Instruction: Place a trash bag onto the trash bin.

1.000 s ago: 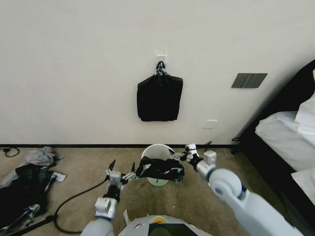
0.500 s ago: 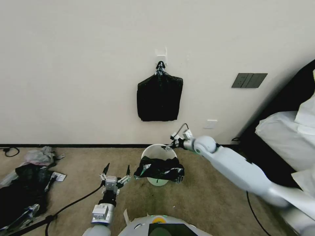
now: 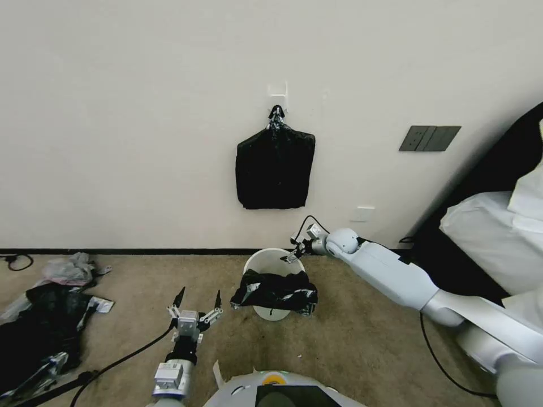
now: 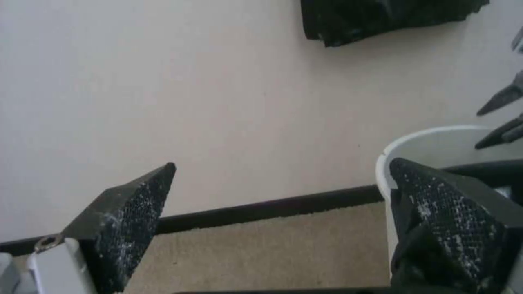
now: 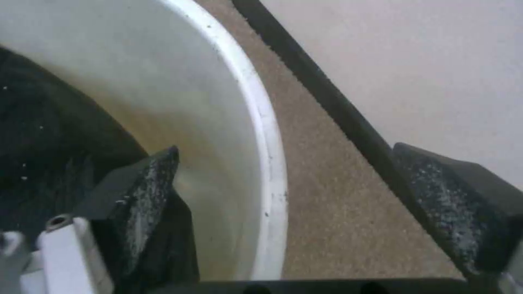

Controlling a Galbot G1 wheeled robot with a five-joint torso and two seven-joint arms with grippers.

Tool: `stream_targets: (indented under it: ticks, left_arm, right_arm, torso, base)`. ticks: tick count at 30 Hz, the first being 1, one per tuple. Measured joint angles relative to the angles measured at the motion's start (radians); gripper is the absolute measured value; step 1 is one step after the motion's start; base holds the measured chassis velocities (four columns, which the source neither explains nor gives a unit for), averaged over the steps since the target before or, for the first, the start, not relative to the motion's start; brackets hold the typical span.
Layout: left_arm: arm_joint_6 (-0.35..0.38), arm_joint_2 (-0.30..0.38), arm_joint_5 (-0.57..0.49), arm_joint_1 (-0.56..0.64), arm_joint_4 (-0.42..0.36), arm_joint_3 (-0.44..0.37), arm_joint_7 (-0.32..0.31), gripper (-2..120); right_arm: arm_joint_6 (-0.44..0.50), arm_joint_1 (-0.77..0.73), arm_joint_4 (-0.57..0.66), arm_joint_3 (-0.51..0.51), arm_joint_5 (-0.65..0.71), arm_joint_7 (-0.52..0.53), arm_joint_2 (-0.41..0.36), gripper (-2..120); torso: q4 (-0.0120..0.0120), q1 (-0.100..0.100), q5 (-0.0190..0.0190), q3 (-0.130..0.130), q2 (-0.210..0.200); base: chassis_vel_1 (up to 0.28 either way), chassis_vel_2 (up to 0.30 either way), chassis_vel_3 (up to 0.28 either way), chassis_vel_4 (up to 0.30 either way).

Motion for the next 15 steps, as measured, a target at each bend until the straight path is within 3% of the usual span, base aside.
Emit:
stream_targets:
  ticks: [8,11,15]
  left_arm:
    - [-0.002,-0.004,0.003,0.004,-0.014,-0.001,0.0,100]
    - [-0.002,-0.003,0.003,0.006,-0.021,-0.004,-0.001,100]
    - [0.001,-0.002,0.002,0.009,-0.026,-0.004,-0.002,100]
  right_arm:
    - [0.005,0.0,-0.04,-0.005,-0.006,-0.007,0.029,73]
    - [0.016,0.0,-0.06,-0.01,-0.016,-0.018,0.038,57]
    - [0.02,0.0,-0.068,-0.016,-0.022,-0.024,0.042,46]
  torso:
    - [0.0001,0.0,0.0,0.0,0.0]
    - [0.0001,0.0,0.0,0.0,0.0]
    - [0.0,0.0,0.0,0.0,0.0]
  base:
    - [0.0,0.0,0.0,0.0]
    - [0.0,0.0,0.0,0.0]
    - [0.0,0.0,0.0,0.0]
